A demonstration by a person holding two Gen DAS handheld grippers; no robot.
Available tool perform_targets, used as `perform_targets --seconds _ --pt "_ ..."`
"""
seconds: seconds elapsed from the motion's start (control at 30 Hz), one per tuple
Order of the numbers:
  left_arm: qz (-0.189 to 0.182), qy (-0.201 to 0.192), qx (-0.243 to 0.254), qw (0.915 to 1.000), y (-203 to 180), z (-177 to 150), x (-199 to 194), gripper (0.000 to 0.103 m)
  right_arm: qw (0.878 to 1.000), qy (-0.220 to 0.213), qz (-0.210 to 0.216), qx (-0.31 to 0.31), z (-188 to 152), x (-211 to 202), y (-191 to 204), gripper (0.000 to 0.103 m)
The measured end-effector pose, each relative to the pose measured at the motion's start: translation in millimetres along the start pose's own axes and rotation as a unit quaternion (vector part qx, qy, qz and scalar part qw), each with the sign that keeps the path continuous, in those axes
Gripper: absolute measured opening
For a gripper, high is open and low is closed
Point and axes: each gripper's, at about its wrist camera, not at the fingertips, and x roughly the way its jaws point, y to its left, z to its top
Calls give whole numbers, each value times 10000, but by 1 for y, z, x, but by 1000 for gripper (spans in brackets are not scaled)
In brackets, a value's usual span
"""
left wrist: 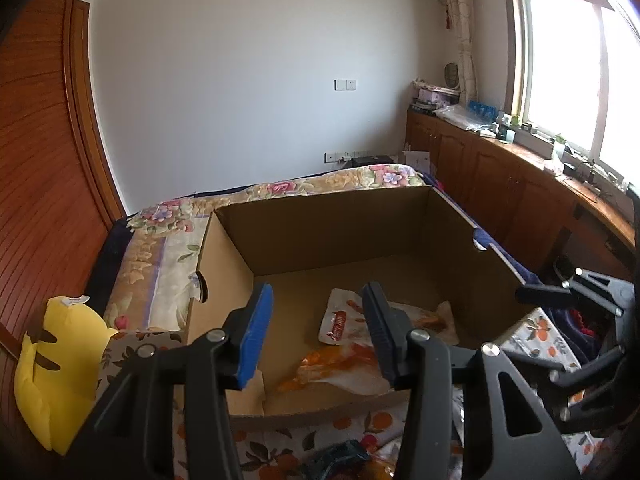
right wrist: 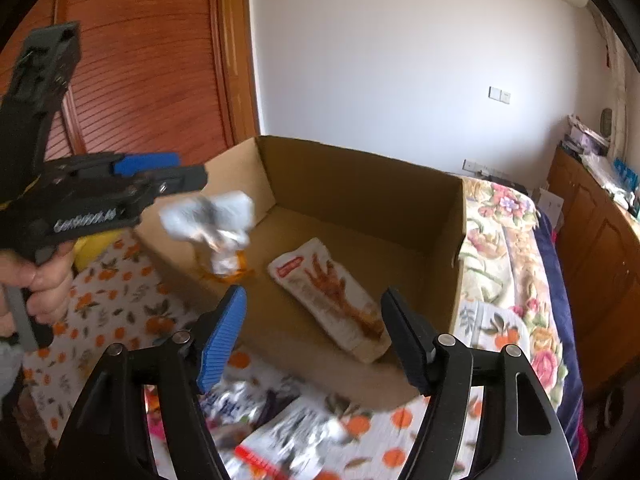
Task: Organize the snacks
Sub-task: 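Lower the left tool onto the clear grain-bar pack and close on it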
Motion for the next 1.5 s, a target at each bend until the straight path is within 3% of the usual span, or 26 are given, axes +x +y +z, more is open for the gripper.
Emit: perform_targets --seconds 0.27,0.53,0.97,1.2,1.33,1.5 --pt "-139 -143 25 9998 -6 -17 -44 48 9998 -74 65 159 -33 -36 21 75" --pt "-183 70 38 9998 1 -74 -63 50 9987 39 287 411 -83 -41 49 75" --pt "-213 911 112 9955 2 -171 -48 50 9955 426 378 757 -135 -21 63 75" --pt "-187 1229 119 9922 9 -192 -34 51 9965 536 246 591 -143 -9 73 75" --pt "-247 1216 75 9922 10 -194 -32 54 9965 590 221 555 -148 -2 73 75" --pt "-256 1505 170 9881 6 -202 -18 64 9959 597 272 615 -150 -2 70 75"
